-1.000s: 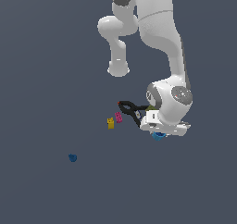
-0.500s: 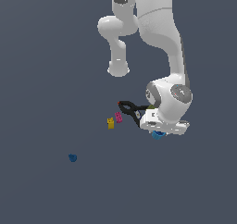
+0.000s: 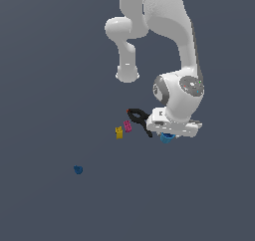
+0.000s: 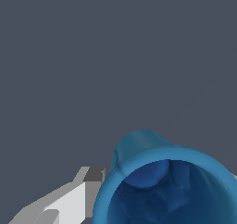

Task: Pick up a designated object from a clutter of objects.

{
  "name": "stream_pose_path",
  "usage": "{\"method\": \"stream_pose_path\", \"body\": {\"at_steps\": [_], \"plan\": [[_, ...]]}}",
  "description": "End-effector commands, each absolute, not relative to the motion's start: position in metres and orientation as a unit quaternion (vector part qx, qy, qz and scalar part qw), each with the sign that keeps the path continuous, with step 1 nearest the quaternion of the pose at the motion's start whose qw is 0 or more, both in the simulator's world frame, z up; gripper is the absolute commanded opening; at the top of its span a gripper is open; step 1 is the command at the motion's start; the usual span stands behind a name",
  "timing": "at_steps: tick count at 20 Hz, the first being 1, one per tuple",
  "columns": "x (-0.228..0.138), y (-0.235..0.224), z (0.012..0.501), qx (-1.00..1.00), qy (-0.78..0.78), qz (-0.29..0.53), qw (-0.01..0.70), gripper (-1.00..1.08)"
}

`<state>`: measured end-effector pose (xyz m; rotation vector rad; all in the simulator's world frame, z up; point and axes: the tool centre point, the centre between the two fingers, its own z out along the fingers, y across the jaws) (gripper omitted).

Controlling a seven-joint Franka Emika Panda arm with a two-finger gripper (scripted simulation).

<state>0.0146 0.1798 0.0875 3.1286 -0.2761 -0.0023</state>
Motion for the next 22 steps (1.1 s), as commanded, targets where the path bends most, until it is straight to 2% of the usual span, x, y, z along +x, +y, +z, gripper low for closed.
{"method": "stream_pose_path", "body": {"at_steps": [1, 22], "plan": [[0.009, 0.171, 0.105, 0.996, -0.088, 0.0, 0.0, -1.0], [-0.058, 0.081, 0.282, 0.996, -0.088, 0.0, -0.001, -1.0]]}}
